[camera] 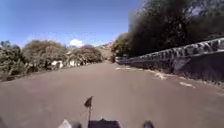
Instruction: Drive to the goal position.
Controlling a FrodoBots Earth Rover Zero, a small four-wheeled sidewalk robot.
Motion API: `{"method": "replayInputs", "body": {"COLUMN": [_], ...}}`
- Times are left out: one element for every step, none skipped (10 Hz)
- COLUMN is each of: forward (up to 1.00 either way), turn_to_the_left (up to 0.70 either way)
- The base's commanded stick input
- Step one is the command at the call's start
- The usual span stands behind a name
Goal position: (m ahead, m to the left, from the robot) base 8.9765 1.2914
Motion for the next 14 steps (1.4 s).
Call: {"method": "replayInputs", "body": {"forward": [0.50, 0.50, 0.50, 0.50, 0.50, 0.50, 0.50, 0.50, 0.50, 0.50, 0.50, 0.50, 0.50, 0.50], "turn_to_the_left": [0.00, 0.00, 0.00, 0.00, 0.00, 0.00, 0.00, 0.00, 0.00, 0.00, 0.00, 0.00, 0.00, 0.00]}}
